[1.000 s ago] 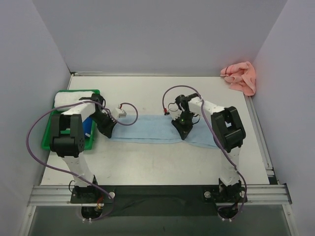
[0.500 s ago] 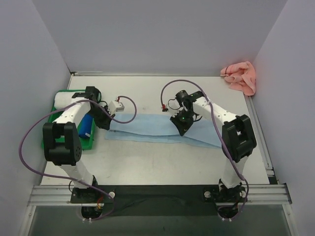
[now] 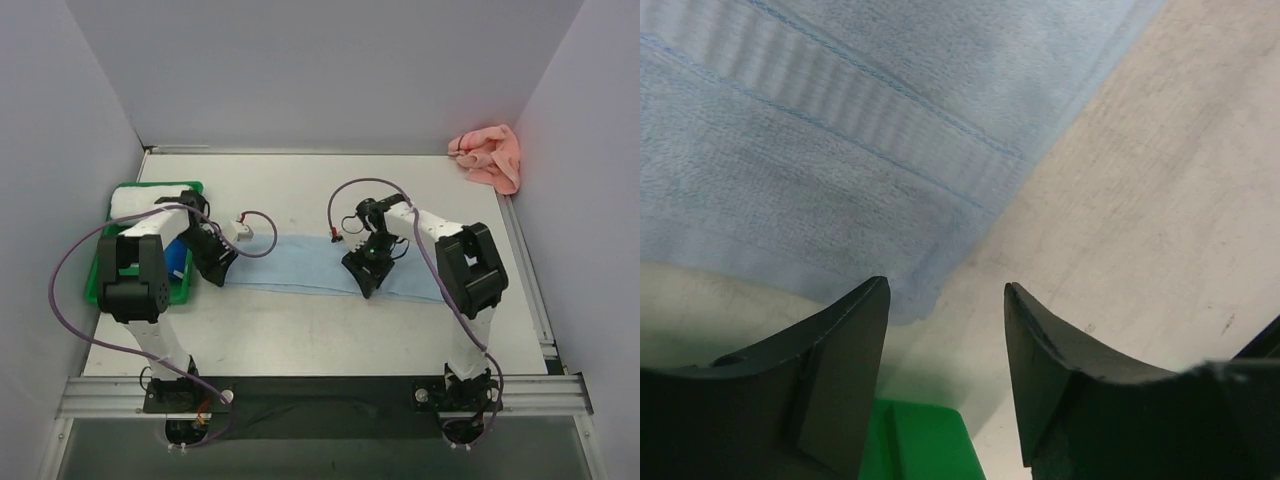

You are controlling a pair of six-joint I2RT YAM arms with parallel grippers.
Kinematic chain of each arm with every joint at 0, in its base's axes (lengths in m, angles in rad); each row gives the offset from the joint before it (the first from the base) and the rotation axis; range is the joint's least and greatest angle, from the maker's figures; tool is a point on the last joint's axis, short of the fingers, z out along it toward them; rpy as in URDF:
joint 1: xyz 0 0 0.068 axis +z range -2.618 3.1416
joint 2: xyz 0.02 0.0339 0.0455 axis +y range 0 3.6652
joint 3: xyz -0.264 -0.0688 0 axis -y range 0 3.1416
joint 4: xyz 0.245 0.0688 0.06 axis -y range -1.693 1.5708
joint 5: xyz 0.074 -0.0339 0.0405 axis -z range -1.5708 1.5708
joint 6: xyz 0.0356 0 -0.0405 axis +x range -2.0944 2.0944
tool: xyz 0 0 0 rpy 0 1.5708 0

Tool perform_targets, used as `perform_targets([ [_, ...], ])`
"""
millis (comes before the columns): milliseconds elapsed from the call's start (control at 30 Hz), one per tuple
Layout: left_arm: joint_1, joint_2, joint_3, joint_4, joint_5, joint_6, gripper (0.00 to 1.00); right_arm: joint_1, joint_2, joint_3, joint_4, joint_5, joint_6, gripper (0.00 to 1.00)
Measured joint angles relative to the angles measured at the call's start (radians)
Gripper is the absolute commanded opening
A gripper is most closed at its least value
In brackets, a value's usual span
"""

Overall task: Roll the towels
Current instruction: Fold the towel

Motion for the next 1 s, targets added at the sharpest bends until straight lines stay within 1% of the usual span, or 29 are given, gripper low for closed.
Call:
perform_targets([
  [33,0.002,-0.011,0.001,-0.007,0.005,0.000,0.64,-0.012,-0.016,-0.002,-0.009,-0.014,0.000,0.49],
  [133,0.001,-0.069,0.029,-0.048,0.034,-0.013,0.63,-0.095,-0.090,-0.002,-0.039,-0.070,0.010,0.46],
  [200,-0.013,-0.106,0.068,-0.054,0.056,-0.039,0.60,-0.182,-0.142,0.003,-0.054,-0.094,0.024,0.40],
  [233,-0.026,-0.121,0.086,-0.049,0.067,-0.057,0.58,-0.229,-0.160,0.009,-0.061,-0.094,0.031,0.33],
  [333,-0.078,-0.138,0.111,0.007,0.087,-0.148,0.52,-0.364,-0.150,0.042,-0.068,-0.077,0.064,0.25],
  [400,-0.106,-0.120,0.108,0.051,0.087,-0.205,0.49,-0.413,-0.100,0.065,-0.072,-0.056,0.087,0.24],
  [500,-0.121,-0.072,0.082,0.129,0.078,-0.285,0.48,-0.447,0.015,0.107,-0.077,-0.014,0.111,0.23],
  [600,-0.121,-0.024,0.049,0.174,0.055,-0.342,0.48,-0.460,0.143,0.166,-0.084,0.047,0.127,0.22],
  [667,-0.120,0.001,0.031,0.192,0.040,-0.372,0.46,-0.468,0.203,0.250,-0.142,0.071,0.142,0.22],
  [800,-0.120,0.027,0.015,0.214,0.018,-0.422,0.42,-0.473,0.294,0.428,-0.175,0.175,0.146,0.22],
  [867,-0.120,0.033,0.018,0.221,0.013,-0.446,0.38,-0.477,0.325,0.497,-0.176,0.217,0.144,0.27],
  [900,-0.120,0.036,0.021,0.225,0.010,-0.457,0.37,-0.479,0.333,0.520,-0.172,0.238,0.139,0.30],
  [933,-0.120,0.040,0.024,0.225,0.007,-0.466,0.37,-0.483,0.337,0.534,-0.162,0.259,0.132,0.37],
  [1000,-0.120,0.044,0.029,0.224,0.005,-0.484,0.38,-0.498,0.337,0.549,-0.143,0.293,0.112,0.40],
])
